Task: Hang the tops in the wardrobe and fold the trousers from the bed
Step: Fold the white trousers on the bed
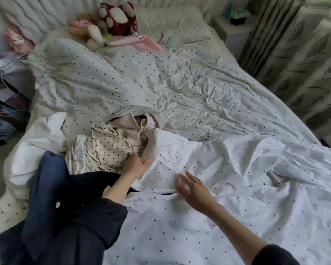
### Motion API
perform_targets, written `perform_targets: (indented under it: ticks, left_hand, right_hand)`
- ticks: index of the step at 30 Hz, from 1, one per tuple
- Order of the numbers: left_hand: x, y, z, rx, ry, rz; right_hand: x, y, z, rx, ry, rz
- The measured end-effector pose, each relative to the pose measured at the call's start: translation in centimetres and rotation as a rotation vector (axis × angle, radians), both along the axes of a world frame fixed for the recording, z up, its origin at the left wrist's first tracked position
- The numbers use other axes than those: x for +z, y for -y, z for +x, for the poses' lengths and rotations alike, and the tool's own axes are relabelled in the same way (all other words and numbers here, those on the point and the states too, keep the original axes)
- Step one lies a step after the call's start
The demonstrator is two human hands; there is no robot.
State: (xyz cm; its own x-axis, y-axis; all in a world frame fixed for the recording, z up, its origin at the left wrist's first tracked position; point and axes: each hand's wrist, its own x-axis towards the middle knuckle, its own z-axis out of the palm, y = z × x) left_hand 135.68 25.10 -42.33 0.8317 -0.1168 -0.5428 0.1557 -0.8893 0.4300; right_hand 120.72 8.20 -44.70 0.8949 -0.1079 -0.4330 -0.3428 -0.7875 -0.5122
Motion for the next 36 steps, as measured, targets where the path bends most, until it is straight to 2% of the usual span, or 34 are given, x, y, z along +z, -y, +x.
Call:
perform_targets:
  ticks: [2, 5, 8, 11, 14, 18, 21, 25, 30, 34, 36]
  left_hand:
    - [-0.6, 0.0, 0.1, -0.016, 0.017, 0.062]
    - [-0.7, -0.3, 0.2, 0.018, 0.089, -0.016]
    - [0.6, -0.5, 0.3, 0.089, 0.339, -0.173]
    - [2.9, -0.9, 1.0, 0.117, 0.642, -0.28]
    - [4.0, -1.8, 2.1, 0.16, 0.774, -0.296]
    - [2.7, -4.1, 3.0, 0.267, 0.626, -0.194]
    - [2.0, -4.6, 3.5, 0.3, 0.473, -0.14]
    - [2.1, -3.9, 3.3, 0.283, 0.294, -0.236]
    - [3.3, -3.0, 3.9, 0.222, 0.234, -0.274]
    - [3.7, -1.1, 5.2, 0.147, 0.103, -0.284]
    - [3.6, -0.2, 5.4, 0.169, 0.17, -0.301]
  right_hand:
    - [-0.4, 0.0, 0.1, 0.008, 0.0, -0.009]
    - [-0.7, -0.2, 0.0, 0.019, -0.009, -0.036]
    - [-0.7, -0.6, 0.4, 0.004, 0.029, -0.042]
    - [-0.1, -1.6, 2.0, -0.012, 0.157, -0.041]
    - [0.1, -3.0, 3.8, 0.015, 0.221, -0.017]
    - [-0.6, -4.3, 4.4, 0.168, 0.113, 0.031]
    - [-0.6, -4.2, 4.0, 0.149, 0.129, 0.072]
    - [-0.7, -3.3, 3.1, 0.13, 0.068, 0.095]
    - [-0.9, -2.7, 2.3, 0.136, -0.014, 0.105]
    - [-0.8, -2.5, 1.6, 0.114, -0.025, 0.086]
    - [-0.8, -2.6, 1.4, 0.127, -0.021, 0.029]
